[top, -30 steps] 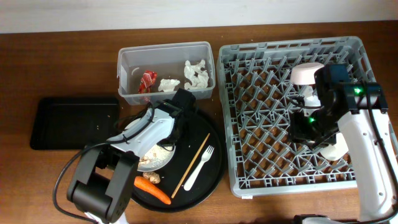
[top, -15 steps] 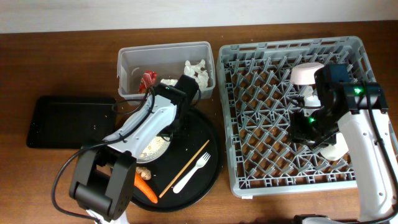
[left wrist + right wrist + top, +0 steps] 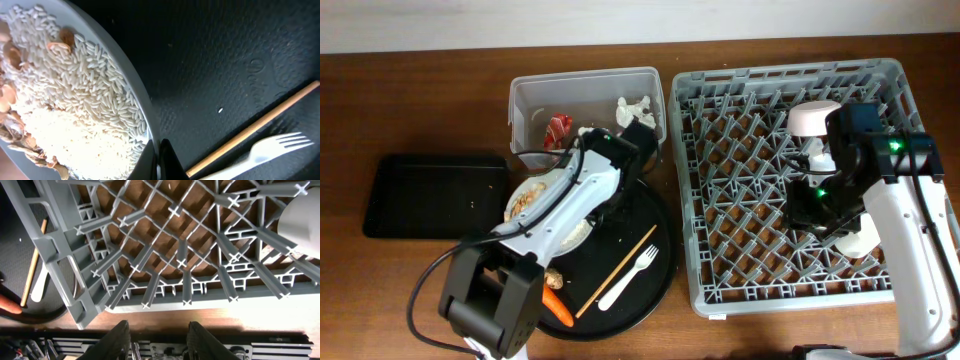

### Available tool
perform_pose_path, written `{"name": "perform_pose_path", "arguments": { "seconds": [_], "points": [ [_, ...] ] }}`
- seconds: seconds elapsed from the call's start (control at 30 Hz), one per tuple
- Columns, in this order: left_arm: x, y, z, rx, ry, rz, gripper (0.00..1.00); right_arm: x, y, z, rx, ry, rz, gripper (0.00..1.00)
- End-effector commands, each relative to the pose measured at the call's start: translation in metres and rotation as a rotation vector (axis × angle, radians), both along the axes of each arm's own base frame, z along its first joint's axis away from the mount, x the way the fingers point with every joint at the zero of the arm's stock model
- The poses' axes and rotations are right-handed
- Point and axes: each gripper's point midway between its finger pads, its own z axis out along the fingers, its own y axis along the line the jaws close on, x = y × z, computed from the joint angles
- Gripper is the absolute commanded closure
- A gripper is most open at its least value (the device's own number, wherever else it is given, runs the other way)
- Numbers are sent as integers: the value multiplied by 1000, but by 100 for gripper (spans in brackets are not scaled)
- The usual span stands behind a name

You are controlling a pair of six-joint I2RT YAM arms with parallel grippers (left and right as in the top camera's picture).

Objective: Sort waste into correct bins and load items into the dishwasher rack
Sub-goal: 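Tip the plate over the black tray with the left gripper, dumping rice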

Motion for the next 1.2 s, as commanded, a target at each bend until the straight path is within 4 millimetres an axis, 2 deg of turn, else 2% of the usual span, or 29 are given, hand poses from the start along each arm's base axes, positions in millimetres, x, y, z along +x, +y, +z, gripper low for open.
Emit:
{"name": "perform_pose_path", "arguments": {
  "seconds": [0.0,0.13,0.23,0.33,0.37,0.53,0.6,0.7,0.8,1.0,1.17],
  "points": [
    [14,2,24,29,-69,-19,99,-2,1,2,8,-6,11,58],
    [26,21,37,10,-102,47,100,-3,1,2,8,-2,12,58],
    [43,62,50,-16,-128,108,100,-4,1,2,9,2,11,58],
    [54,91,49,-49,-114,106,100,-5,1,2,9,7,8,59],
    [61,110,49,-55,-126,150,100,-5,1,2,9,7,8,59],
    [92,133,50,-269,-196,153,100,-6,1,2,9,10,8,59],
    [101,143,54,-409,-229,169,100,-6,1,2,9,10,8,59],
    [104,161,63,-577,-260,198,100,-7,1,2,9,13,7,59],
    [104,189,72,-687,-311,243,100,-8,1,2,10,17,7,59],
    [102,222,118,-1057,-490,266,100,-8,1,2,10,18,7,59],
    [91,253,144,-1207,-602,319,100,-8,1,2,9,17,8,59]
  ]
}}
